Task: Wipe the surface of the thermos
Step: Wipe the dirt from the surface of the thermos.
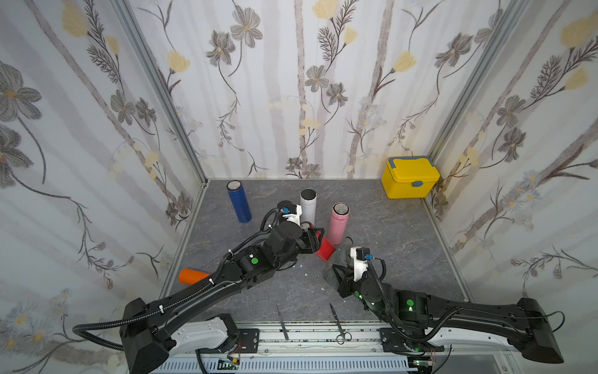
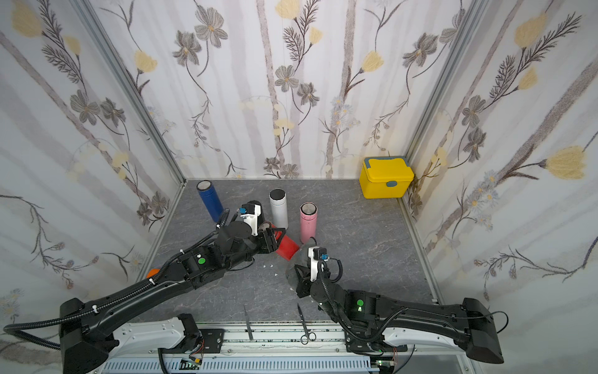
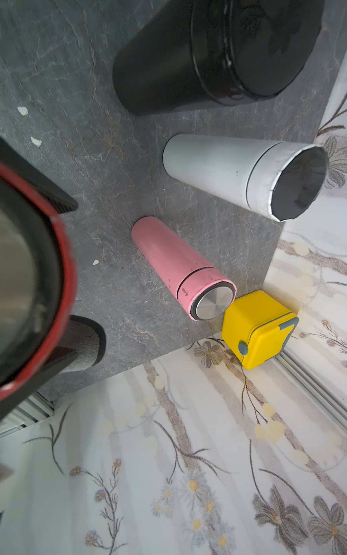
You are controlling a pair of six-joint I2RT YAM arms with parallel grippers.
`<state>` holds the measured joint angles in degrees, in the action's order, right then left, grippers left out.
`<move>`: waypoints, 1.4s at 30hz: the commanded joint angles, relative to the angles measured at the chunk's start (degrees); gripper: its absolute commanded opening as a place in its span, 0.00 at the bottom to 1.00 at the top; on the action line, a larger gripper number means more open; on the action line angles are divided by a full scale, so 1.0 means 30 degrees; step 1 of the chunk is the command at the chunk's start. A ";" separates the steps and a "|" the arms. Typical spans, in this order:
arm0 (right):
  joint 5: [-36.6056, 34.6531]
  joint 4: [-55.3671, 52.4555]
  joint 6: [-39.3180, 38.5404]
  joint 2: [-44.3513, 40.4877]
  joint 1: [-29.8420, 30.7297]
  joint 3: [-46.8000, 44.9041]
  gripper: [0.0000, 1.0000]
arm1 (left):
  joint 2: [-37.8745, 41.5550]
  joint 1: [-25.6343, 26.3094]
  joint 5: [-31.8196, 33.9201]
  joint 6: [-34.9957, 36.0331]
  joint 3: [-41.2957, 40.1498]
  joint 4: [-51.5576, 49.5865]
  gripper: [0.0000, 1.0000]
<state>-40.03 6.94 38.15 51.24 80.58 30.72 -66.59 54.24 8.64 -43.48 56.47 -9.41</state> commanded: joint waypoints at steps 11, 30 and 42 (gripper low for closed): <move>-1.2193 0.2034 0.0124 0.5287 0.1278 0.1468 0.00 | 0.0016 0.1198 -0.1217 -0.1996 0.0505 0.2347 0.00; 0.3940 -0.4910 0.1467 -0.9133 -0.4123 -0.1517 0.00 | 0.2072 0.1183 -0.0498 0.9235 -0.0359 0.0299 0.00; 1.9749 0.3462 0.1971 -0.0548 -1.3005 0.1423 0.00 | 0.3693 0.1301 -0.3364 1.4260 -0.3450 0.2661 0.00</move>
<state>4.47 4.80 42.30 46.22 41.98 32.93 -56.23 58.08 -1.50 -4.29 46.65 -8.29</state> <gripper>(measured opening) 0.106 0.609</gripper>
